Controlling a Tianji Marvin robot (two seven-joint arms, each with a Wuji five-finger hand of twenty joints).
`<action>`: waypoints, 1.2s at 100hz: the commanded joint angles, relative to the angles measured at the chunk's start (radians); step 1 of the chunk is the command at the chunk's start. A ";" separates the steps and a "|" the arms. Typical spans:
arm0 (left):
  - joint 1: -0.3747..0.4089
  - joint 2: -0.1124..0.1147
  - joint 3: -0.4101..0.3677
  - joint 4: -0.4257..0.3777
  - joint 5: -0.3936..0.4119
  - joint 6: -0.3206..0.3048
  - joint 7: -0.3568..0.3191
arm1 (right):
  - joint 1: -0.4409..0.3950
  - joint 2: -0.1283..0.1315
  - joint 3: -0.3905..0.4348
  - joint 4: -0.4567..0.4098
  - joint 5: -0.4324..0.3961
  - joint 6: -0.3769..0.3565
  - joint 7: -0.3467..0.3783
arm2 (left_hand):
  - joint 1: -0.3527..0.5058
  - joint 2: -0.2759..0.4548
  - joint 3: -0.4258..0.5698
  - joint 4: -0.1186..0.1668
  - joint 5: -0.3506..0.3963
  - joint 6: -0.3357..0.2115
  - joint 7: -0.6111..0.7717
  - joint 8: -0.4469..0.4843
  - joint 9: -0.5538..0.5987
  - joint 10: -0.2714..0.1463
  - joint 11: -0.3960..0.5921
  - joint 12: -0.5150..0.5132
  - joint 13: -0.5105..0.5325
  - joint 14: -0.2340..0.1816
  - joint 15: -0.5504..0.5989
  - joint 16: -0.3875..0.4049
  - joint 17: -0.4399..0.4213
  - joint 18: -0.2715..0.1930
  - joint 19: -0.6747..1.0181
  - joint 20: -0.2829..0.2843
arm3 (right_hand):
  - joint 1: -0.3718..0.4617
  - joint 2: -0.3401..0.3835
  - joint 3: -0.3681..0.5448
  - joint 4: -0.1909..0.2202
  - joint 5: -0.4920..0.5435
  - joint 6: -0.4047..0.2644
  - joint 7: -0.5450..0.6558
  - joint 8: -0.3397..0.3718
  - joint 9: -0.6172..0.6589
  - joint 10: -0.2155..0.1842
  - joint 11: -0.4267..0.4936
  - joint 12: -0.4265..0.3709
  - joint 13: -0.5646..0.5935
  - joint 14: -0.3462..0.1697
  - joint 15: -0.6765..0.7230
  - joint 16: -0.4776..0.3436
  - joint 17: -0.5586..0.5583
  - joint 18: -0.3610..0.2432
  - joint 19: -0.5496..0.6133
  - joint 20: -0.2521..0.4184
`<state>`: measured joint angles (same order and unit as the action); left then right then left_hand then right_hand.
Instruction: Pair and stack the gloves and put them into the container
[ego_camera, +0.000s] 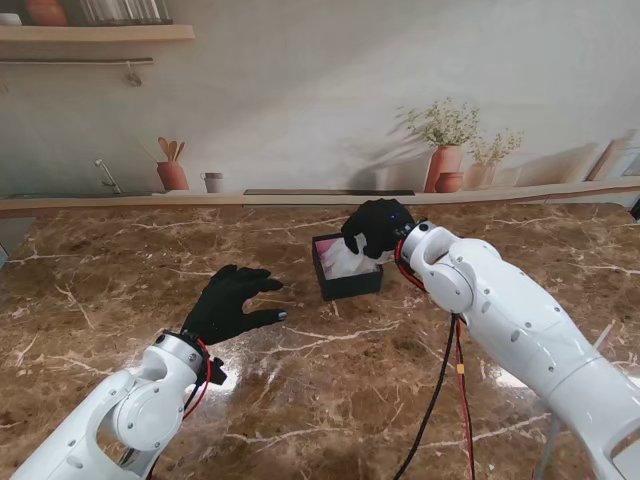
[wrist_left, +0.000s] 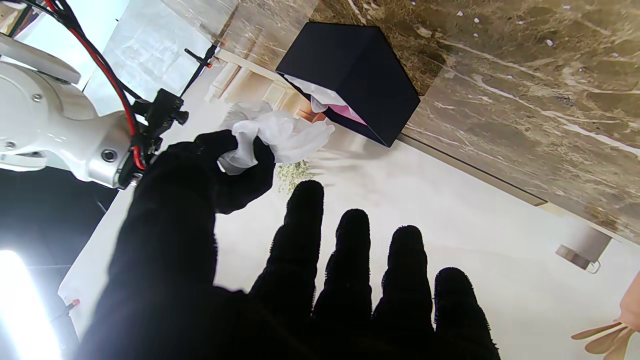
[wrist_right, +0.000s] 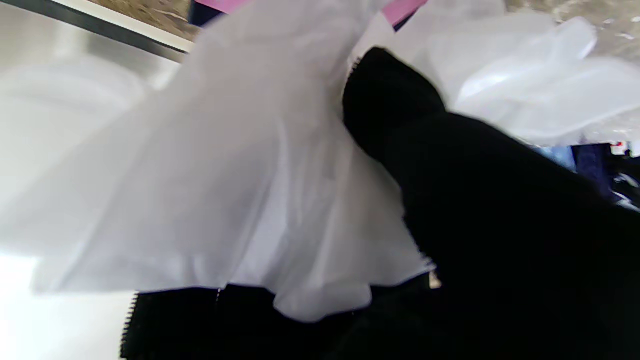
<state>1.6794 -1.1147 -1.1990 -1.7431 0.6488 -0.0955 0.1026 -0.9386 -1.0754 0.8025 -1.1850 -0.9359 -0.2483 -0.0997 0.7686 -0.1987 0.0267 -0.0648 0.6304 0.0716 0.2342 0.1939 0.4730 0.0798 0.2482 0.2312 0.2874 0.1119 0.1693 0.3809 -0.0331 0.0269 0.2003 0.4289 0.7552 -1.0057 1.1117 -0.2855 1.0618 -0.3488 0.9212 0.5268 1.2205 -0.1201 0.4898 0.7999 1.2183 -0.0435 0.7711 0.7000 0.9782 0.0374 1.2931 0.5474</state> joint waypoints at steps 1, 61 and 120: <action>0.001 0.000 0.000 0.005 -0.001 0.007 -0.003 | 0.027 -0.010 -0.010 0.029 0.002 0.023 0.020 | 0.006 0.044 -0.041 0.024 -0.018 0.012 -0.013 -0.003 -0.038 -0.024 -0.017 -0.014 -0.048 -0.049 -0.015 -0.014 -0.005 -0.039 0.018 -0.018 | 0.033 -0.006 0.038 0.001 0.018 0.013 0.025 -0.016 0.038 -0.004 0.007 -0.012 0.055 0.017 0.017 -0.006 0.027 -0.022 0.049 -0.002; 0.000 0.000 0.002 0.010 -0.012 0.033 -0.013 | 0.336 -0.193 -0.490 0.504 0.198 0.089 -0.161 | 0.000 0.047 -0.041 0.024 -0.007 0.002 0.007 0.015 -0.039 -0.023 -0.017 -0.013 -0.052 -0.052 -0.015 -0.014 -0.008 -0.039 0.011 -0.023 | 0.015 0.010 0.047 -0.001 -0.003 0.018 0.059 -0.133 0.047 0.005 -0.007 -0.036 0.059 0.016 0.020 -0.006 0.032 -0.022 0.059 0.007; 0.005 -0.001 -0.004 0.013 -0.011 0.033 -0.010 | 0.322 -0.311 -0.524 0.698 0.352 0.077 -0.187 | 0.007 0.048 -0.039 0.024 -0.010 -0.002 0.004 0.018 -0.048 -0.023 -0.021 -0.016 -0.059 -0.055 -0.023 -0.017 -0.014 -0.041 -0.017 -0.021 | -0.050 0.033 0.018 -0.017 -0.060 0.055 0.065 -0.185 0.011 0.022 -0.051 -0.082 0.026 0.030 -0.070 -0.044 0.020 -0.023 0.004 -0.037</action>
<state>1.6796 -1.1147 -1.2043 -1.7346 0.6349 -0.0646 0.0907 -0.6080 -1.3815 0.2804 -0.5053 -0.5830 -0.1785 -0.3103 0.7686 -0.1987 0.0268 -0.0647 0.6304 0.0720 0.2355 0.2055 0.4636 0.0795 0.2482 0.2286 0.2774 0.1025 0.1693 0.3748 -0.0331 0.0268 0.2007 0.4182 0.7220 -0.9808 1.1128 -0.2831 1.0305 -0.3161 0.9683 0.3578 1.2320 -0.1001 0.4485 0.7362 1.2293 -0.0390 0.7132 0.6688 0.9877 0.0373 1.3041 0.5331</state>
